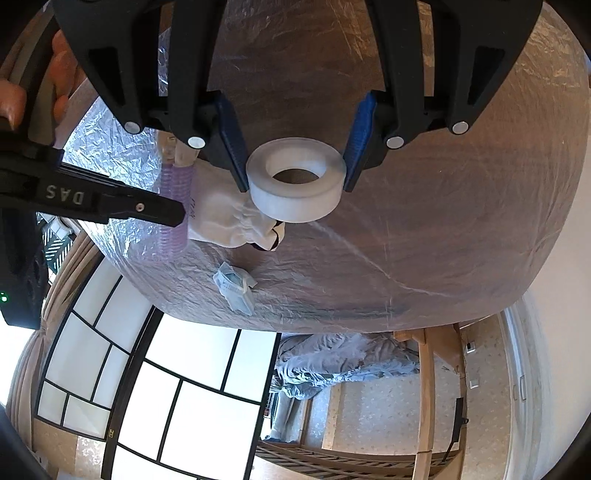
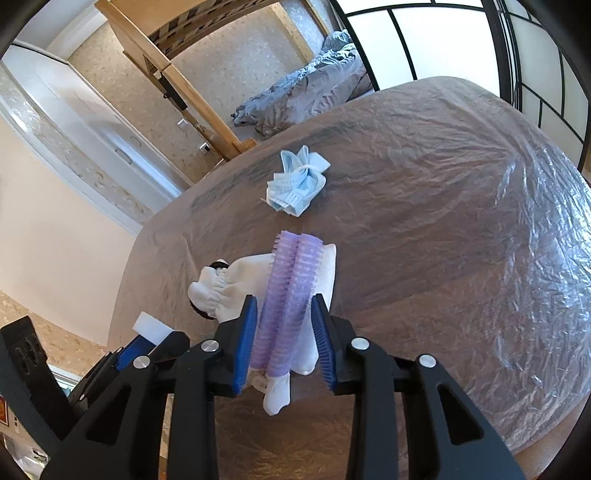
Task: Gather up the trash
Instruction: 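Lift the tape roll and hair rollers and carry them over the white bin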
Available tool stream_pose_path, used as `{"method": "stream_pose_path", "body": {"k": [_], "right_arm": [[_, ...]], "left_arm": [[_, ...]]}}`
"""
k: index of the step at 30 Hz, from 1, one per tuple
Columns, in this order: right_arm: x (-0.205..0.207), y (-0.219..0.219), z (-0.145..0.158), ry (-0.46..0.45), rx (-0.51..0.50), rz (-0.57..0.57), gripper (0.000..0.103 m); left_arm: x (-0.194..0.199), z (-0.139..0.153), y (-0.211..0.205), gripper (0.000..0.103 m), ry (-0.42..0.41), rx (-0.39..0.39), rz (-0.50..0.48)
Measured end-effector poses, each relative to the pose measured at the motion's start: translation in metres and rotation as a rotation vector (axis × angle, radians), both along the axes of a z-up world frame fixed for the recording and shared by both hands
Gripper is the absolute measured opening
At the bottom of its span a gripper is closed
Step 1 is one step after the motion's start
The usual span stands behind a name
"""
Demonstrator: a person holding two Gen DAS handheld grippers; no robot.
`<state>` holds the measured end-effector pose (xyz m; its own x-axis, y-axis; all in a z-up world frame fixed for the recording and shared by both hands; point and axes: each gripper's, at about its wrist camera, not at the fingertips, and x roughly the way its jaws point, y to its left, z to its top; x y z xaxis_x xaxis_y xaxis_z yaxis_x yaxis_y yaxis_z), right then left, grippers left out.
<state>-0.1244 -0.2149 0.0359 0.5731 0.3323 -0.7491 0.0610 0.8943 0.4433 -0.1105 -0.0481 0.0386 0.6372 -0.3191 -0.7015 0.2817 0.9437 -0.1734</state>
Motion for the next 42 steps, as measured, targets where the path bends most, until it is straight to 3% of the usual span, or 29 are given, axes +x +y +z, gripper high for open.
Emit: {"method": "stream_pose_path", "body": {"k": [5, 8, 11, 22, 42], "right_arm": [[0.002, 0.009, -0.001, -0.004, -0.067, 0.011, 0.04], [0.003, 0.008, 0.0, -0.008, -0.054, 0.035, 0.031], [0.0, 0.006, 0.003, -0.034, -0.044, 0.043, 0.03], [-0.02, -0.014, 0.015, -0.071, 0.064, 0.039, 0.029], [-0.067, -0.032, 0.025, -0.091, 0.072, 0.081, 0.029]], "left_arm": [[-0.001, 0.0, 0.0, 0.051, 0.003, 0.001, 0.005], [0.0, 0.0, 0.0, 0.051, 0.002, 0.0, 0.009], [0.0, 0.001, 0.001, 0.051, 0.001, -0.003, 0.015], [-0.007, 0.003, -0.003, 0.051, 0.004, -0.016, 0.01], [-0.043, 0.005, -0.019, 0.051, 0.016, -0.018, 0.017]]}}
